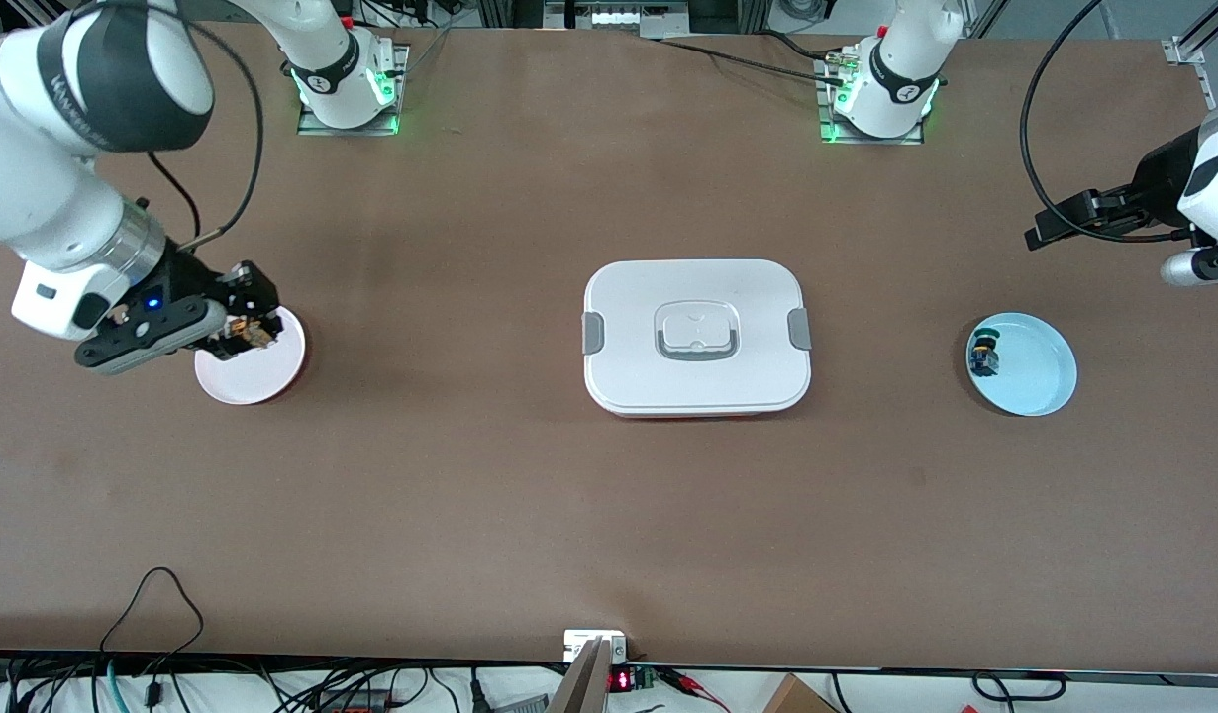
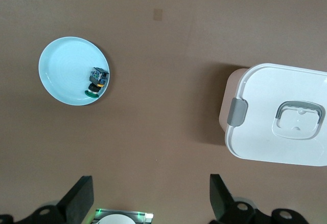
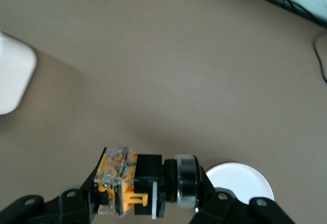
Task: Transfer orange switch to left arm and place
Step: 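Lift the orange switch with the right gripper toward the white box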
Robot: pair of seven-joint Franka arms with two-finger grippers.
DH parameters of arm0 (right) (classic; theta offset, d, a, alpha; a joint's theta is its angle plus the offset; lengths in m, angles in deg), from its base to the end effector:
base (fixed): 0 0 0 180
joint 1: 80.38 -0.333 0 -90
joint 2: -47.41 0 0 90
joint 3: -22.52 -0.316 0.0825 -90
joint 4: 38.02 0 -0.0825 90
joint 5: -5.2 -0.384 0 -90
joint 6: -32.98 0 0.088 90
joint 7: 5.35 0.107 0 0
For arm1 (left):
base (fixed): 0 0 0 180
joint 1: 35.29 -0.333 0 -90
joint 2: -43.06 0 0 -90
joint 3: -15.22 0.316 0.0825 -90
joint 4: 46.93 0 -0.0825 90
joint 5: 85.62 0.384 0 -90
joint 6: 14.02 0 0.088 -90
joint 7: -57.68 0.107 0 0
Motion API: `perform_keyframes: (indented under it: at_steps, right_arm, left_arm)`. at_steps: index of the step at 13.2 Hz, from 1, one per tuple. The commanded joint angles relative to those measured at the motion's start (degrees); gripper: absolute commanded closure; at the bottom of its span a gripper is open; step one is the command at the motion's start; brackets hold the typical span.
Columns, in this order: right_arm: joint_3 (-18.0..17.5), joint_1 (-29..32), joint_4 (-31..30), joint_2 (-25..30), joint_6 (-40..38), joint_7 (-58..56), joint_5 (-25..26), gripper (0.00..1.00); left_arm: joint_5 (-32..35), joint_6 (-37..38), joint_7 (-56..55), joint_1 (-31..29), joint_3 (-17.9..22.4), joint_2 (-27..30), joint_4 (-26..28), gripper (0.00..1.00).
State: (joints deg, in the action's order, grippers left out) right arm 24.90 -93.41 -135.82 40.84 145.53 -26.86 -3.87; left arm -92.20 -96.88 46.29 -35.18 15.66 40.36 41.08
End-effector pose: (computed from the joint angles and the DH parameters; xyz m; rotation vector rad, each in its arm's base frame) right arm 0.6004 0.1245 0.5295 -2.9035 -0.7593 -0.2346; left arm 0.5549 -0.0103 0.6052 3.0179 0.2999 -0.2239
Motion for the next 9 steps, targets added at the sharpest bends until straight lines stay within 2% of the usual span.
perform_keyframes:
  at_steps: [1,4,7,9]
  right_arm:
    - [-2.2,-0.2,2.5,0.3,-0.4,-8.4,-8.7,0.97]
    - [-3.3,-0.7,2.6,0.2,1.1,-17.6,-12.5,0.97]
    - [-3.3,-1.9,2.5,-1.1,4.2,-28.6,-26.8,0.97]
    - [-3.3,-4.0,2.5,-1.3,6.2,-31.4,-33.7,0.97]
  left_arm:
    - [0.3,0.9,-0.5,-0.2,-0.2,-0.3,-1.3,0.0]
    - [0.3,0.9,-0.5,-0.2,-0.2,-0.4,-1.3,0.0]
    - [0.4,0.9,-0.6,-0.2,-0.1,-0.5,-1.3,0.0]
    - [0.5,0.8,-0.4,-0.2,0.1,-0.6,-1.4,0.0]
